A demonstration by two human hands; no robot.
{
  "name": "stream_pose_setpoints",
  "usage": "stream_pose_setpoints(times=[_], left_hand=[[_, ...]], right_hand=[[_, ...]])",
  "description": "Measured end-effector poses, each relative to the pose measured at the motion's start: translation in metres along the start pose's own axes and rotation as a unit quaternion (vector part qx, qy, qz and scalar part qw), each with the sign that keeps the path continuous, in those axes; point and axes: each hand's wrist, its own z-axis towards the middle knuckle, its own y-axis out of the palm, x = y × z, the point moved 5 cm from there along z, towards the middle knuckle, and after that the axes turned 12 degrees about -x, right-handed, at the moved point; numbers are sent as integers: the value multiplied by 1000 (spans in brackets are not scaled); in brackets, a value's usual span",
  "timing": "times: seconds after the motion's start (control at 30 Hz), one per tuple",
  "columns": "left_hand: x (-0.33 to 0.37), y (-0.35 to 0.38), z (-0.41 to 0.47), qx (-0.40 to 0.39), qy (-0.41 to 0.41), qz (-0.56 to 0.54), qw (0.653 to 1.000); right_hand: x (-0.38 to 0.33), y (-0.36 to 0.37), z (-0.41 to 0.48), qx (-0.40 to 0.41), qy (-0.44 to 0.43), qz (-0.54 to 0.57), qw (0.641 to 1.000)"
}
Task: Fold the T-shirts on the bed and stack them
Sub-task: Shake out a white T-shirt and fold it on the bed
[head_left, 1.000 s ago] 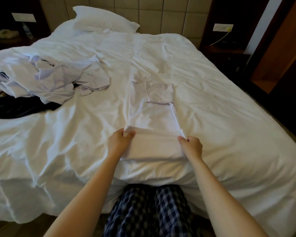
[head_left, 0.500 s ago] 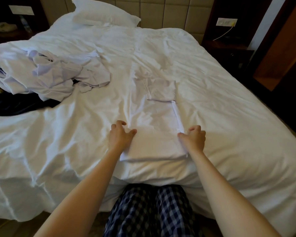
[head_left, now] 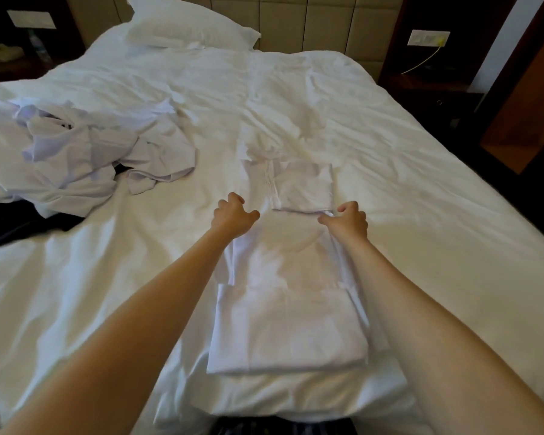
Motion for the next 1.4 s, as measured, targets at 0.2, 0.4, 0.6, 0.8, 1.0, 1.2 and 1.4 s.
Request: stream_pose_setpoints(times=[0.2, 0.4, 0.6, 0.8, 1.0, 1.2, 1.4], left_hand=[[4, -9, 75, 31, -1, -85, 996], [4, -16, 140, 3, -9, -340, 940], [10, -14, 184, -98, -21, -401, 910], [31, -24, 175, -42, 1, -345, 938], [42, -47, 119, -29, 127, -348, 928], [11, -39, 47, -36, 160, -322, 932], [-28, -2, -5, -79, 179, -157, 968]], right_hand=[[-3, 4, 82, -13, 25, 118, 993], [-3, 22, 151, -73, 41, 271, 959], [-6, 24, 184, -153, 72, 343, 924], [-26, 12, 173, -71, 0, 339, 938], [-50, -21, 112, -83, -108, 326, 936], [-25, -27, 43, -94, -143, 233, 957], [23, -14, 6, -118, -163, 86, 976]])
